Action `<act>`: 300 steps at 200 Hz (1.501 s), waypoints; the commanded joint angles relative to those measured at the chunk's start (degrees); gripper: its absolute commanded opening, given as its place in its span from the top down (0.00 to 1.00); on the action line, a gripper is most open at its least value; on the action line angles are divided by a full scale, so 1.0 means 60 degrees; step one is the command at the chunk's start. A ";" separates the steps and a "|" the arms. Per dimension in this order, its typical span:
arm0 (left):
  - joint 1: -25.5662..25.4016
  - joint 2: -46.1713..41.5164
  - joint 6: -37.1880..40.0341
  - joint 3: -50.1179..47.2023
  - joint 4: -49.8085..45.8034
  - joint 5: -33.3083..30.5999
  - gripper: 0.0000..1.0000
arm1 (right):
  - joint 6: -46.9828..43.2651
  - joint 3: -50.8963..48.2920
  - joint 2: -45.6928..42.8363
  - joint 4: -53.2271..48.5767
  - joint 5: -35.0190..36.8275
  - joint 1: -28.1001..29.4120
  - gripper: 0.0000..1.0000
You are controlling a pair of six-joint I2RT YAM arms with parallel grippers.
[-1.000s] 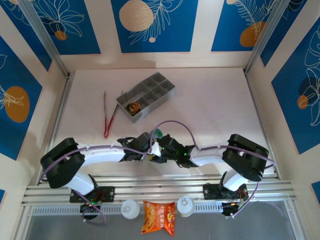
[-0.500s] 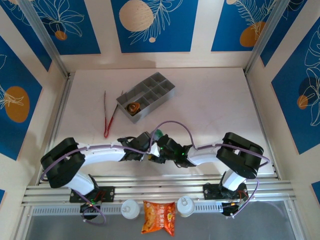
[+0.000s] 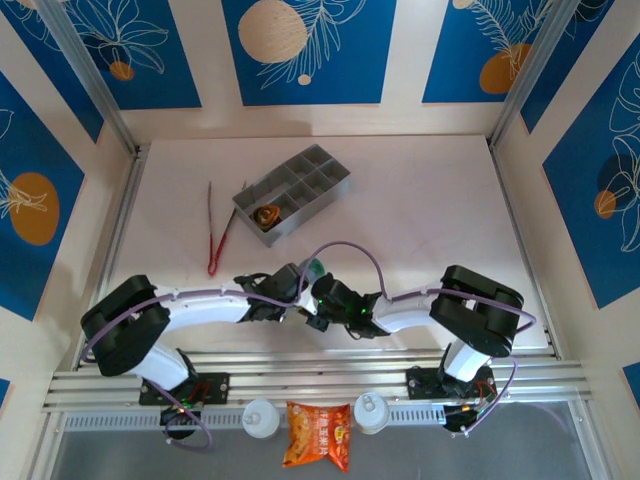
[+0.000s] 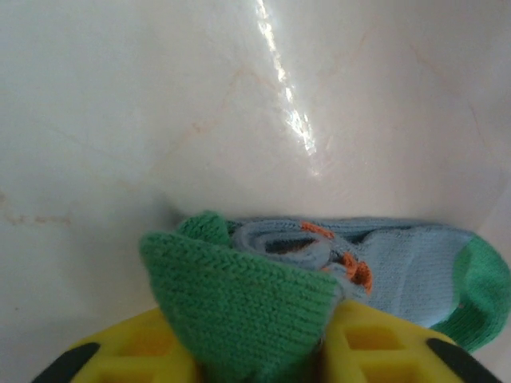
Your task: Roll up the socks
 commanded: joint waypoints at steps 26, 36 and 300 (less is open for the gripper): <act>-0.0334 -0.0460 -0.2686 -0.0608 -0.1477 0.0754 0.27 | 0.3252 -0.1633 0.0680 0.0924 -0.0198 -0.0200 1.00; -0.0251 -0.0691 -0.2377 -0.0619 -0.1597 0.0696 0.19 | 0.3600 -0.1954 0.0887 0.1274 -0.0250 -0.0240 1.00; 0.1443 -0.2985 0.6498 -0.0162 -0.0590 0.0796 0.23 | 0.7208 -0.3127 0.4285 0.4815 -0.4116 -0.2163 1.00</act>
